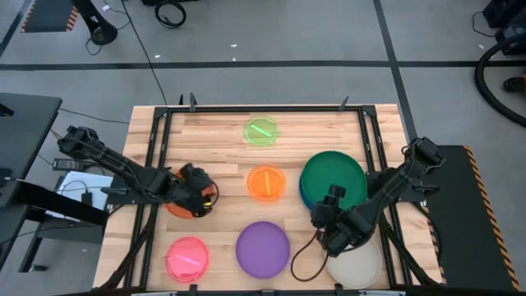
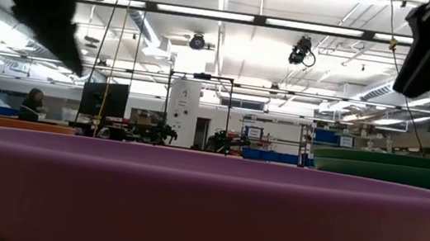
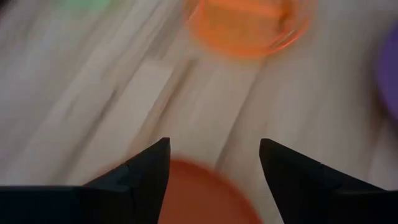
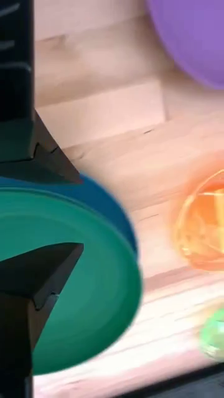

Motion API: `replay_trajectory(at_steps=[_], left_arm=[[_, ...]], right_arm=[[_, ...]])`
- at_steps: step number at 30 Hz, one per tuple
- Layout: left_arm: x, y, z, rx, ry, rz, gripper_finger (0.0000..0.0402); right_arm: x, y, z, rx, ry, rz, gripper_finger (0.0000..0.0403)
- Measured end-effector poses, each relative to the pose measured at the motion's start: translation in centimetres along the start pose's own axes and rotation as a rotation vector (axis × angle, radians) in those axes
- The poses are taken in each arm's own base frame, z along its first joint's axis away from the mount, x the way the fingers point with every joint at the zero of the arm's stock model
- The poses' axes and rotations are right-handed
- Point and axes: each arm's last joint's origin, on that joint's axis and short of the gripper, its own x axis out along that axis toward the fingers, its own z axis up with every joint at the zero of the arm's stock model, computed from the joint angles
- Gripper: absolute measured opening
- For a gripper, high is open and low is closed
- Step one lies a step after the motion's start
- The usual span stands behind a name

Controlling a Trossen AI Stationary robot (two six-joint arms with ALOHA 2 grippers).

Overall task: Stack plastic plates
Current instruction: Stack the dark orange plate on top of the dark green plate

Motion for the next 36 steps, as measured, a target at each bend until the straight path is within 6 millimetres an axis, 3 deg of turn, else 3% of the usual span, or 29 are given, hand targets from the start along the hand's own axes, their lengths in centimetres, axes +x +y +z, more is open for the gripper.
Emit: replay_trajectory(at_steps=[2, 7, 14, 28, 32, 36], left_arm=[[0.1, -0.4, -0.8, -0.066, 0.059, -0.003, 0.0243], [1.3, -3.6, -1.9, -0.115, 0.173, -0.028, 0.0216], [2.4, -7.2, -2.0, -0.107, 0.224, 0.226, 0.0202], [6.8, -7.1, -4.8, -0.307, 0.267, 0.430, 0.0189], [7.2, -6.9, -4.8, -0.315, 0.275, 0.428, 0.0150], [7.1, -7.0, -4.4, -0.263, 0.301, 0.413, 0.0074]], right_arm=[[-0.2, 0.1, -0.1, -0.007, -0.031, -0.012, 0.0169], [-0.3, 0.1, -0.1, -0.023, -0.075, -0.046, 0.0169], [0.0, -0.1, 0.2, -0.049, -0.079, -0.061, 0.0169], [0.0, 0.1, 0.2, -0.069, -0.050, -0.019, 0.0170], [0.0, 0.2, 0.3, -0.100, -0.058, -0.009, 0.0170], [0.0, 0.3, 0.2, -0.171, -0.049, -0.004, 0.0166]])
